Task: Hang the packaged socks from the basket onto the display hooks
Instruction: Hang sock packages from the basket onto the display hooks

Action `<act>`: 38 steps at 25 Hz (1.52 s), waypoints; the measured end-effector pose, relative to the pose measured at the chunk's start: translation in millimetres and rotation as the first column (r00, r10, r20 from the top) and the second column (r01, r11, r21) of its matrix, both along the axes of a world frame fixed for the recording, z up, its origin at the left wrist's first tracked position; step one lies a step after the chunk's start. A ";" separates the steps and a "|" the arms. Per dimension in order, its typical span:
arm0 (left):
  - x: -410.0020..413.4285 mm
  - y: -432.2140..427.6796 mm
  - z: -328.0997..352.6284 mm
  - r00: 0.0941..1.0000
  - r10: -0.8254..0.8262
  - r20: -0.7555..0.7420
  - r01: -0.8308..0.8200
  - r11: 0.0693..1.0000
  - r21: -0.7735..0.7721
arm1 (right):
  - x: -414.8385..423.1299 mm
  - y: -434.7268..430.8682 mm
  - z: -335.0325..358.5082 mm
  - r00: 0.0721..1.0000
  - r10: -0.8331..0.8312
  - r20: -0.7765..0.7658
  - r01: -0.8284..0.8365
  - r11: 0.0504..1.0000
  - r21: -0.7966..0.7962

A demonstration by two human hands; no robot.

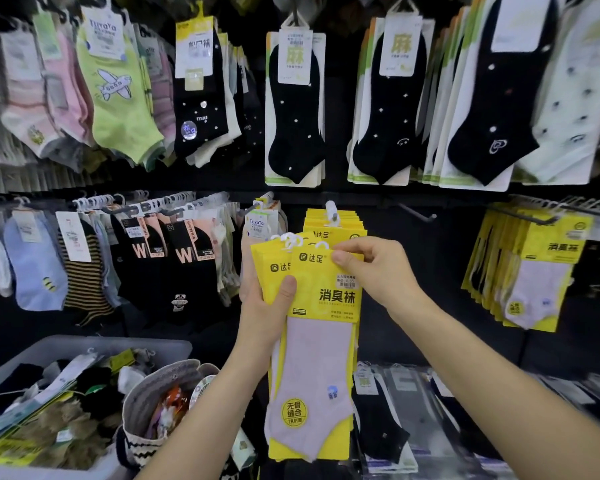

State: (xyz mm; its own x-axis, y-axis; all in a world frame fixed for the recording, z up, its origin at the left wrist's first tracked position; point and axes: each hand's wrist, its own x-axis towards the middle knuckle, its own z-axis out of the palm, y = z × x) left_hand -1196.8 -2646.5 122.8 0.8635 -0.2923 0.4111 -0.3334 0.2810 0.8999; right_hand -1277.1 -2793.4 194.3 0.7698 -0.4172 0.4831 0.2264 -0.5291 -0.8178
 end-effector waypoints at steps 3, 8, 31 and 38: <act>-0.1 -6.8 2.0 0.999 0.009 0.047 -0.009 1.000 -0.001 | -0.6 -4.0 8.9 1.000 -0.008 -0.021 0.006 0.996 -0.086; 0.7 -6.9 2.3 0.996 -0.029 0.082 0.023 0.998 0.064 | 5.5 -15.4 27.0 0.993 -0.069 -0.094 0.051 0.983 -0.179; 15.9 40.3 9.8 0.992 0.128 0.013 -0.128 0.991 0.033 | 60.8 -32.2 42.9 0.949 -0.294 -0.116 0.270 0.944 -0.188; 1.3 18.8 12.7 0.998 0.032 0.049 -0.032 0.999 0.007 | 20.7 4.9 17.8 0.997 -0.038 0.066 0.053 0.966 -0.252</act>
